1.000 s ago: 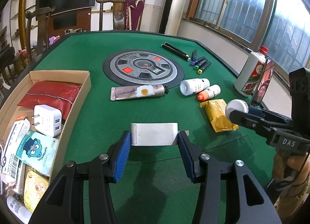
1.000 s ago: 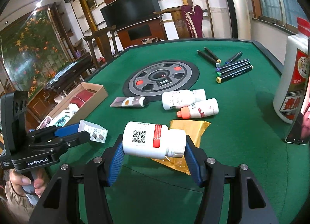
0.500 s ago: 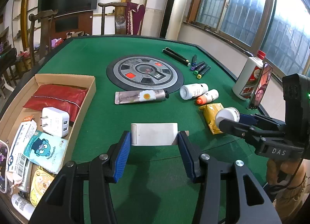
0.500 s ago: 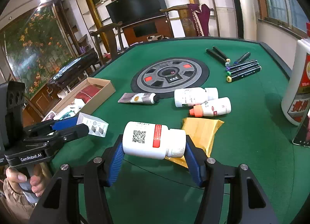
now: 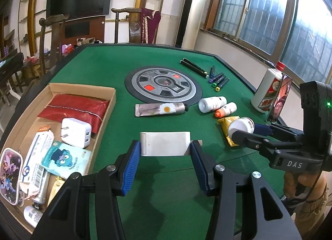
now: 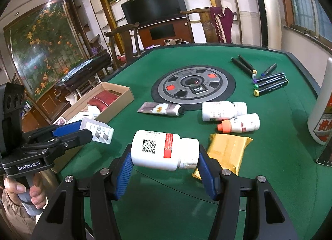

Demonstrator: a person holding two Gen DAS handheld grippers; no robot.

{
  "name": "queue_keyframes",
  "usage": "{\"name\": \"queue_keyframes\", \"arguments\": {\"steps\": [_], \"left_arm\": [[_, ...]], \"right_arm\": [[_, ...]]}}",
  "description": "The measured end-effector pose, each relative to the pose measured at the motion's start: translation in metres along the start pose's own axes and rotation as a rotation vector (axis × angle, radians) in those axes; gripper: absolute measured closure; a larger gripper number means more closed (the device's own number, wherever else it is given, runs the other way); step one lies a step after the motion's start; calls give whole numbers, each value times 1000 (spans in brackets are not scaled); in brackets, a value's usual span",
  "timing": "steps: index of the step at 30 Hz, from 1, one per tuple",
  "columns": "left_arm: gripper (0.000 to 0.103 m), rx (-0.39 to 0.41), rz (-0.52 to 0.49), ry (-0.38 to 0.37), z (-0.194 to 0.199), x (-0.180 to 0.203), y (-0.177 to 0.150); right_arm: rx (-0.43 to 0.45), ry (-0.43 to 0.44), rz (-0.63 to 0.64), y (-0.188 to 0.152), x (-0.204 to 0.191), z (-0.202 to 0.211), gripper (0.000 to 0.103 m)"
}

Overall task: Organize objects
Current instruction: 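Carry the charger toward the cardboard box with the left tool while the right tool carries the pill bottle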

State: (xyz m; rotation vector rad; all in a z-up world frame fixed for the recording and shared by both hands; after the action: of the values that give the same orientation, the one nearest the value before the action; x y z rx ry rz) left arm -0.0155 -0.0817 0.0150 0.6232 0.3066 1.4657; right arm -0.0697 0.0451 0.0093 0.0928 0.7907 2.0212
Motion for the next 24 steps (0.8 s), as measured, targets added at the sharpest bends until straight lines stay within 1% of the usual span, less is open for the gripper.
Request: {"name": "queue_keyframes", "arguments": {"steps": [24], "left_arm": [[54, 29, 36, 50, 23, -27, -6]], "right_arm": [[-3, 52, 70, 10, -47, -11, 40]]}}
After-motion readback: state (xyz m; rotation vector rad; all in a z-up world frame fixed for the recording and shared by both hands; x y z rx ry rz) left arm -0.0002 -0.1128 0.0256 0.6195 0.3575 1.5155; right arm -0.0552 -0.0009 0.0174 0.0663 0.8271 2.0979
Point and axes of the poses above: each gripper's, at about its wrist camera, not at the fingertips, and z roughly against the way its jaws point, x to its right, y to its top, the point moved 8 cm from there along -z, roughly the way its jaws point, and after that the axes turned 13 degrees about -x, right-handed, at the moved point
